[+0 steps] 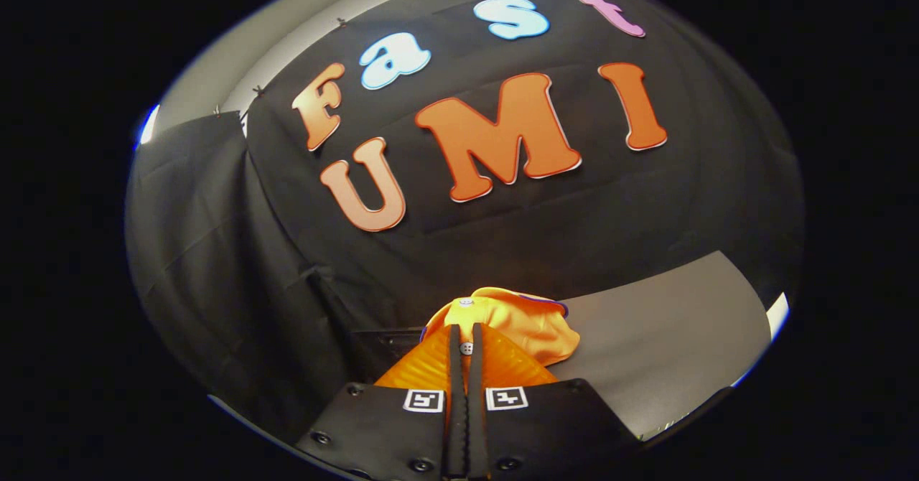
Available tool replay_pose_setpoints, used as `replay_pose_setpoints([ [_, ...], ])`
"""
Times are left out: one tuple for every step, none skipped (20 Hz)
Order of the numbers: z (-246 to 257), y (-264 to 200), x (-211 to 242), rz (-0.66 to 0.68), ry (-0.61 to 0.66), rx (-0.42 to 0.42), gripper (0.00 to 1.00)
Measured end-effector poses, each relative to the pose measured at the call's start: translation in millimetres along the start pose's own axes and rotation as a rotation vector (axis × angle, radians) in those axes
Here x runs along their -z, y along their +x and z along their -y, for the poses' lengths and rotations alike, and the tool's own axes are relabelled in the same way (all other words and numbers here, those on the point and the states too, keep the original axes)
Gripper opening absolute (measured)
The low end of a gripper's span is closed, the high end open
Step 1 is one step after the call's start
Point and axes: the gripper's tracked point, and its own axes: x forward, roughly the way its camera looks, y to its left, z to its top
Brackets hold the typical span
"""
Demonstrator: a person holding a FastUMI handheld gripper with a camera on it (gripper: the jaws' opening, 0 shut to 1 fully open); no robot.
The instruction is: Put the clothes into the washing machine and then close the washing machine lid.
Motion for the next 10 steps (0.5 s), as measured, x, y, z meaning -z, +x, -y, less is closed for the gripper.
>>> replay_pose_setpoints([
  [-12,1,5,-0.004,-0.008,-0.012,0.08],
  [-23,3,9,-0.005,-0.013,-0.024,0.08],
  [-35,6,14,-0.007,-0.016,-0.034,0.08],
  [-46,9,19,-0.013,-0.018,-0.046,0.08],
  [-56,13,22,-0.013,-0.02,-0.05,0.08],
  [-64,18,28,-0.024,-0.022,-0.057,0.08],
  [-73,23,32,-0.027,-0.021,-0.063,0.08],
  [-80,28,36,-0.03,-0.02,-0.072,0.08],
  [-89,33,41,-0.036,-0.016,-0.08,0.08],
  [-95,41,44,-0.039,-0.014,-0.084,0.08],
])
